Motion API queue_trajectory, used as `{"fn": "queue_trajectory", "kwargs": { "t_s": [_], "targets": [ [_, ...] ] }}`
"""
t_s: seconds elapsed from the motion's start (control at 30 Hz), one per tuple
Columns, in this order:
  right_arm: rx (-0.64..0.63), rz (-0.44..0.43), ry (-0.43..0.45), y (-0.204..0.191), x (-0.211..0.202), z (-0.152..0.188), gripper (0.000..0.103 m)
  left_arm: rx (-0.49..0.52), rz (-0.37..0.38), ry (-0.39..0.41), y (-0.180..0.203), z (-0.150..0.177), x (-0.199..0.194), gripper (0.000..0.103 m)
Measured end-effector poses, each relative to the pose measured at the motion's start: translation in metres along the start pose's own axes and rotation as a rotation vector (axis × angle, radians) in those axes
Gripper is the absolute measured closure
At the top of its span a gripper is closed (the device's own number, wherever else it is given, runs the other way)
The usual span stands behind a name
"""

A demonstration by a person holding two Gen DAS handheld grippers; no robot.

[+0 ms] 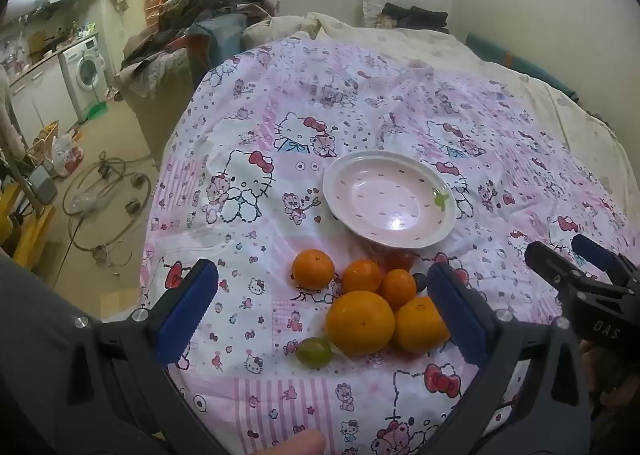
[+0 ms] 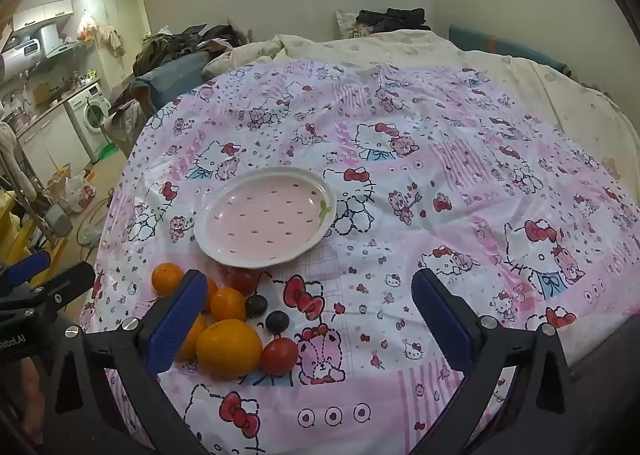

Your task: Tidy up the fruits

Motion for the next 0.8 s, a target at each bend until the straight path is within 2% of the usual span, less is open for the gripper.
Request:
{"fn": "queue_trajectory", "kwargs": {
  "t_s": [0.8],
  "targets": [
    [0.013,-0.015,0.006,0.0001,-0.0025,-0.0015,0.000,0.001,0.001,-0.001,-0.0001,0.0002,0.0003,0.000]
  ]
}}
Point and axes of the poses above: each gripper's, at about its wrist camera, not at the fingertips, and x roughly the way its jaws point, y to its right, z to its underside, the point moved 7 cm from there along x, roughly the way its jaws point, and after that the axes turned 13 degrees about -z, right-handed, at the moved point
